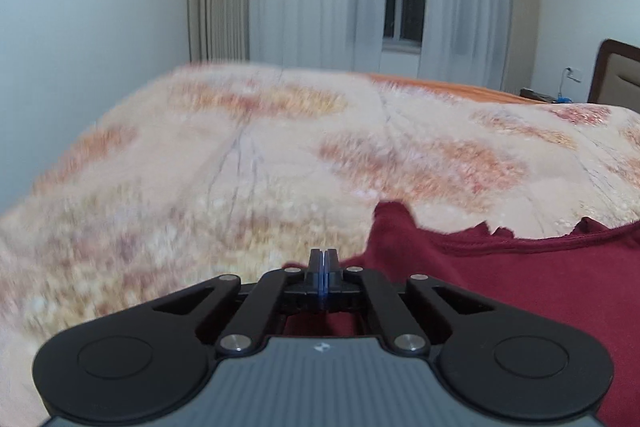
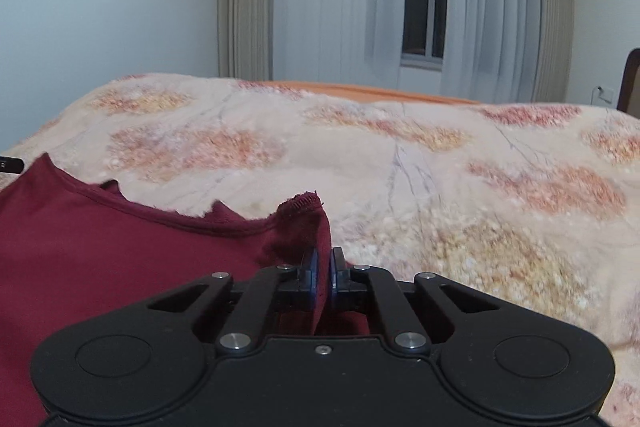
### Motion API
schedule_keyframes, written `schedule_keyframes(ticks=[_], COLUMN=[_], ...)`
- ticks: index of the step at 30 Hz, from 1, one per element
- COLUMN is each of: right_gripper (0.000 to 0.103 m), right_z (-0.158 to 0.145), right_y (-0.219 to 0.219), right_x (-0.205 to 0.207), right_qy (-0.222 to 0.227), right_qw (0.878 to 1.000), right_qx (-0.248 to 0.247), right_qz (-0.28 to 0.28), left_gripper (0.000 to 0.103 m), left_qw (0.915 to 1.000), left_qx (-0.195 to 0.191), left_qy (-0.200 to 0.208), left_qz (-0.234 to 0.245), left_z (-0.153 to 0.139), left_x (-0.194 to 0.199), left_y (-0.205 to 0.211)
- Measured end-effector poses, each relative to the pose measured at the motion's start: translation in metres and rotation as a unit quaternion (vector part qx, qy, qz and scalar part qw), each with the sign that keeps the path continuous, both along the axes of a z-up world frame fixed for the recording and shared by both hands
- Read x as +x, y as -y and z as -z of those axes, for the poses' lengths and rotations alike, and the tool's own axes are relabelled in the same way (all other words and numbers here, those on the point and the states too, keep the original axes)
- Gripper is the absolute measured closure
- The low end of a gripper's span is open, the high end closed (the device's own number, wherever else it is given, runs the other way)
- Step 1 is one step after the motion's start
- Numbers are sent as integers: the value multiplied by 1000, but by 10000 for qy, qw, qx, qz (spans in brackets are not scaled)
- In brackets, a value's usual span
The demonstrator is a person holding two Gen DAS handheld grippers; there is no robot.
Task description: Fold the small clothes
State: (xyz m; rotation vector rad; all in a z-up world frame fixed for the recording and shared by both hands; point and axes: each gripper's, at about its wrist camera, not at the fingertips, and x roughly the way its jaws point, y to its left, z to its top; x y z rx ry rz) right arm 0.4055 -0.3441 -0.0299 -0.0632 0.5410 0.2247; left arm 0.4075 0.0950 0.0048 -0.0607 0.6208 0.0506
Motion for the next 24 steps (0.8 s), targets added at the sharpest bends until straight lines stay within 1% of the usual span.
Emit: schedule_keyframes(ticks=[2,3,5,6,7,8,9,10,11,12,13,14,16,17,20,22,24], right_gripper=[96,94,84,82,79,71,66,54,35,25,12,7,2,1,1,1,1], right_z=[8,10,10,9,8,6,5,2,0,-2,-4,-7,-13,-16,-26,-32,-35], right_y=[1,2,2,2,3,3,3,5,5,5,5,4,0,-5,-22,-37,-54], right_x=[3,3,2,2,2,1,0,-2,-3,-4,-6,-8,-15,-19,-30,-37,-41], right_qy=[-124,-130,-84,-73,-67,-56,-25,27,68,79,90,117,227,329,582,610,558], right_qw=[9999,9998,9998,9998,9998,9997,9996,9994,9989,9982,9975,9972,9967,9956,9920,9928,9942], right_qx=[62,66,28,16,13,-7,-45,-102,-173,-250,-314,-363,-545,-698,-1051,-1018,-911], right_qz=[79,116,173,187,194,227,278,342,422,537,632,643,553,540,400,164,-117], left_gripper=[103,103,102,95,85,78,57,34,27,20,16,14,3,1,1,1,1], left_qw=[9997,9998,9998,9997,9997,9996,9996,9995,9991,9987,9983,9980,9970,9961,9922,9897,9866], left_qx=[-130,-159,-184,-218,-252,-269,-258,-213,-137,-67,-19,29,172,266,475,591,802], left_qy=[-146,-116,-61,-27,12,56,121,211,315,429,527,610,754,835,1023,1004,942], left_qz=[-123,-94,-71,-72,-60,-56,-70,-131,-227,-279,-238,-141,33,117,537,830,1066], left_z=[7,8,5,3,-1,-5,-8,-13,-18,-23,-28,-33,-39,-42,-43,-37,-27], left_x=[1,-2,-8,-11,-15,-17,-21,-24,-29,-33,-37,-41,-47,-50,-57,-58,-57], left_y=[-7,-8,-8,-9,-9,-8,-8,-6,-5,-4,-2,2,13,20,48,67,87])
